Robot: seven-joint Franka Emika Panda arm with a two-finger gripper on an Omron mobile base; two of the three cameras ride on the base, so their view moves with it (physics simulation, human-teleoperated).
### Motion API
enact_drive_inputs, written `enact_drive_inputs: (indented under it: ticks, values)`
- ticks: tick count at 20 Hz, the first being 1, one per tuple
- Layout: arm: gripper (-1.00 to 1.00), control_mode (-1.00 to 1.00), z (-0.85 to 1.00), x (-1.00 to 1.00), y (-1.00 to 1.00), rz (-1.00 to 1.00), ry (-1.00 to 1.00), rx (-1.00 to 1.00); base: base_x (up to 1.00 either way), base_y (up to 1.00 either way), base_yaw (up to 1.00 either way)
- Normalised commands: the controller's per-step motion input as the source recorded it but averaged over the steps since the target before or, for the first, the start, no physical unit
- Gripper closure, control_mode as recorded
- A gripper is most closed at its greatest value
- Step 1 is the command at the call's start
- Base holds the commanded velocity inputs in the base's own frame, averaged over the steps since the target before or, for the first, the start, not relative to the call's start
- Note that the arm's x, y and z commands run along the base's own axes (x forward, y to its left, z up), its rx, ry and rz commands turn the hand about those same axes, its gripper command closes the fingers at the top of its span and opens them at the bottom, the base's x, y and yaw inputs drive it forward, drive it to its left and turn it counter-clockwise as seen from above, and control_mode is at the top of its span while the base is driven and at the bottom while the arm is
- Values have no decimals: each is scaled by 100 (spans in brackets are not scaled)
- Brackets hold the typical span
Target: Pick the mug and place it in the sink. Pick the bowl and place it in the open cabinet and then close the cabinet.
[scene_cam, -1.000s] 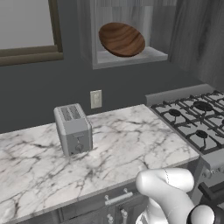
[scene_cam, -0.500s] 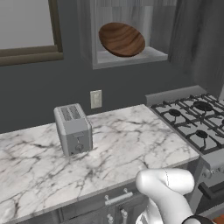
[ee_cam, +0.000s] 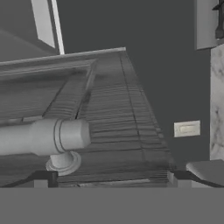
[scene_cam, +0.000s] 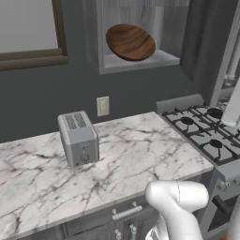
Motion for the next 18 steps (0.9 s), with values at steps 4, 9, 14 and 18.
enact_drive_inputs:
  ticks: [4,9,14,18]
  values:
    - [-100,-100,0,27,74,0,-4,-1,0,0,0]
    - [-100,-100,0,47,76,-1,-4,-10,0,0,0]
    - [-100,-100,0,57,74,-4,-1,-13,0,0,0]
    - [-100,-100,0,48,48,-5,0,-12,0,0,0]
